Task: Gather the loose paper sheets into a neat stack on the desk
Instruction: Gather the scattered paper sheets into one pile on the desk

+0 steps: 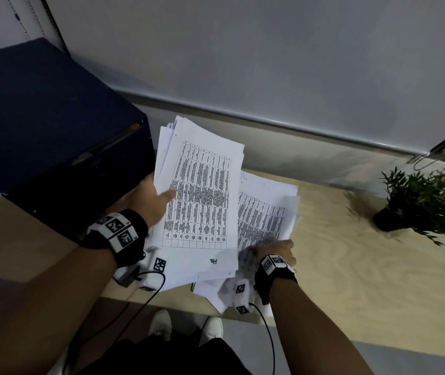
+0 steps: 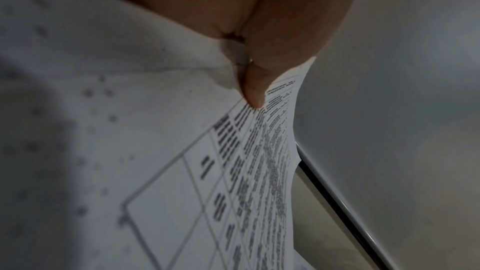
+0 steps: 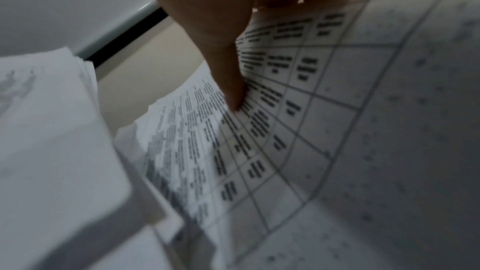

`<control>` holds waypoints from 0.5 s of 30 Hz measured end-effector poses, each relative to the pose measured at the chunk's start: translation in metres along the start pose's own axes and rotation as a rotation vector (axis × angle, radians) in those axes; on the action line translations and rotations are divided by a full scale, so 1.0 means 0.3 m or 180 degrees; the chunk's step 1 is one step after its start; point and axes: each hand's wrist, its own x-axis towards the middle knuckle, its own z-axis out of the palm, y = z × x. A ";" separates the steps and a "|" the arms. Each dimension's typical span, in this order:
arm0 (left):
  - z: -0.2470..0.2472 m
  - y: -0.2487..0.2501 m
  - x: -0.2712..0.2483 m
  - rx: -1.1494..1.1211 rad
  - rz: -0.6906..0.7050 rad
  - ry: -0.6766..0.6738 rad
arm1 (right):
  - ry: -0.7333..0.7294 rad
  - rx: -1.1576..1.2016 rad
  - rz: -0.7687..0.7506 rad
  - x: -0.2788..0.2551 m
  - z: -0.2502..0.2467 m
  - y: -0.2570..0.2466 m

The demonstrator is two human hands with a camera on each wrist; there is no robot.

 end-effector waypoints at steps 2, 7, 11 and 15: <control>-0.005 -0.043 0.022 0.0062 -0.0052 0.0023 | -0.0016 0.0365 -0.0034 0.005 -0.018 0.014; 0.005 0.014 -0.017 0.0019 -0.0230 -0.0007 | -0.0041 0.1045 -0.0342 -0.005 -0.184 0.036; 0.083 0.007 -0.024 -0.0195 -0.0171 -0.0173 | 0.0587 0.1091 -0.1092 -0.037 -0.381 -0.007; 0.172 0.008 -0.057 -0.0067 -0.0228 -0.0453 | 0.0931 0.1261 -0.1531 -0.059 -0.564 -0.069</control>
